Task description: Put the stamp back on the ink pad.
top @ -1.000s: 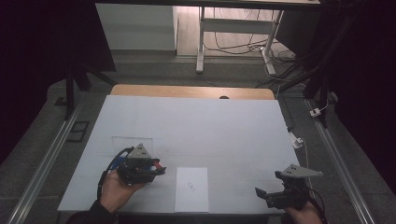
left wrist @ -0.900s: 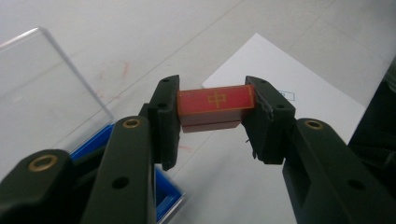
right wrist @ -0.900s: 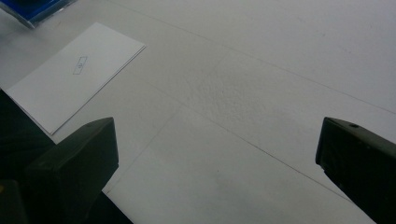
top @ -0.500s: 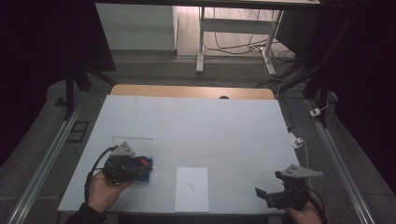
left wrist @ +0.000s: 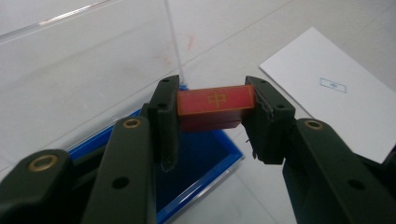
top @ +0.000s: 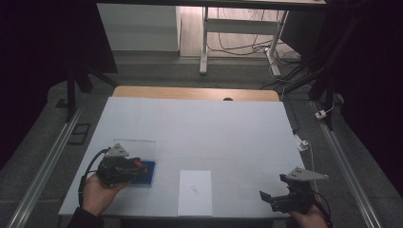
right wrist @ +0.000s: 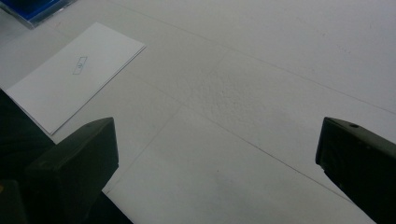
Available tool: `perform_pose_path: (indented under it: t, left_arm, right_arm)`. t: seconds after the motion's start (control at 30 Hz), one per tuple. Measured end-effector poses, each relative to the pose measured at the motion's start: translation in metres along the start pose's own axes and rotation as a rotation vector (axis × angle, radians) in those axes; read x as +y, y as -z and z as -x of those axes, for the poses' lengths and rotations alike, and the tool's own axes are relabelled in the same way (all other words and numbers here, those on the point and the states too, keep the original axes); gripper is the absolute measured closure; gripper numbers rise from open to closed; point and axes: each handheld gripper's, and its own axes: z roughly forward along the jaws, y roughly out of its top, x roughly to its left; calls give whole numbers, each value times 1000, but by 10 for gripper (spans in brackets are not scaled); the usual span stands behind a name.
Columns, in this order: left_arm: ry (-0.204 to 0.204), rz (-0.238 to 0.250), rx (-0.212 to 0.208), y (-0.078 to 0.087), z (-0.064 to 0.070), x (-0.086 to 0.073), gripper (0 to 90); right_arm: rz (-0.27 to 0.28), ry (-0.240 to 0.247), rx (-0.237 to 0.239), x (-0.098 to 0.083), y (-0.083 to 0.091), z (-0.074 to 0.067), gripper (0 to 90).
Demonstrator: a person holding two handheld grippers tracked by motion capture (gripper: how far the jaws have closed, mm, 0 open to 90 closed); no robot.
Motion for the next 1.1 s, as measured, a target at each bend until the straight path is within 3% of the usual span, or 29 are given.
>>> perform_pose_path:
  t: [0.17, 0.43, 0.63, 1.1]
  left_arm:
    - [43, -1, 29, 2, -10, -5, 577]
    - [76, -2, 55, 3, -23, -11, 577]
    - [77, -22, 60, -1, -28, -13, 577]
    - [35, -92, 86, -13, -28, -15, 576]
  right_arm:
    - [0, 0, 1, 0, 0, 0, 0]
    - [0, 3, 2, 0, 0, 0, 0]
    - [-1, 2, 2, 0, 0, 0, 0]
    - [-7, 8, 0, 0, 0, 0, 0]
